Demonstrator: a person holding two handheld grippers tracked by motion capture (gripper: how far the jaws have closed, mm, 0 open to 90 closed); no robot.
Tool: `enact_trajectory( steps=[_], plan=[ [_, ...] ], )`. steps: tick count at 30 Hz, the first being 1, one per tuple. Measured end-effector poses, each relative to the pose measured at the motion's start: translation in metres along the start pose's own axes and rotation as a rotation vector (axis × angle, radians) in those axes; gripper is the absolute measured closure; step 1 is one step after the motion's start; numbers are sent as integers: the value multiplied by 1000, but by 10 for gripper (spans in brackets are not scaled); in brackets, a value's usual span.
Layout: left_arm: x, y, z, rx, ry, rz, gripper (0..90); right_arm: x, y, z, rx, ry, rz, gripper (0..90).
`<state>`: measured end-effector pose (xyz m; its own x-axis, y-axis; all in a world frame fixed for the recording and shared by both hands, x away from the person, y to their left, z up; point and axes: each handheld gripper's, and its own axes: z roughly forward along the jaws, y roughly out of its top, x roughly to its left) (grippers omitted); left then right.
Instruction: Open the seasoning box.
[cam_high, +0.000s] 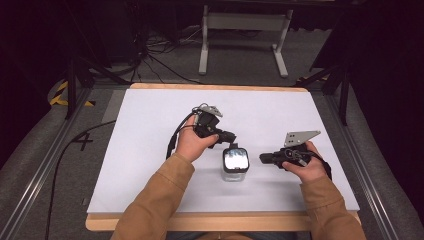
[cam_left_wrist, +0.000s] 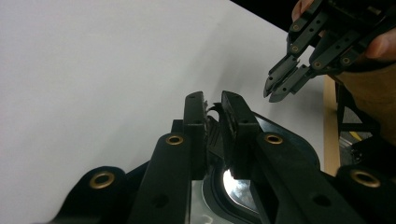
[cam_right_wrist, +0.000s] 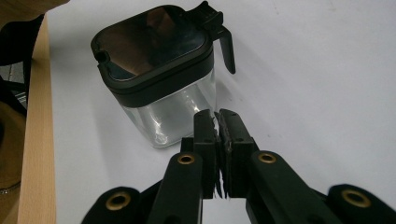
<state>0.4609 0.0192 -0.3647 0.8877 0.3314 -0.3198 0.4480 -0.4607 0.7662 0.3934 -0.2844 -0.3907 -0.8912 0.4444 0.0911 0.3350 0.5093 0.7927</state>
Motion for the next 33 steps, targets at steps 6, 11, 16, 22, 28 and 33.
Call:
enact_trajectory(
  steps=[6, 11, 16, 22, 28, 33],
  plan=[
    [1, 0, 7, 28, -2, 10, 842, 1, 0, 2, -2, 14, 6, 855],
    [2, -1, 10, 32, -5, 7, 856, 1, 1, 2, -4, 17, 1, 856],
    [3, -1, 11, 26, -10, -3, 896, 1, 1, 3, -1, 18, 0, 856],
    [3, -1, 11, 28, -8, 0, 896, 2, 1, 4, 2, 20, -7, 856],
    [2, -1, 11, 26, -1, -3, 896, 5, 3, 3, 1, 21, -14, 858],
    [3, 0, 11, 30, -6, -13, 896, 8, 6, 4, 5, 33, -26, 873]
  ],
)
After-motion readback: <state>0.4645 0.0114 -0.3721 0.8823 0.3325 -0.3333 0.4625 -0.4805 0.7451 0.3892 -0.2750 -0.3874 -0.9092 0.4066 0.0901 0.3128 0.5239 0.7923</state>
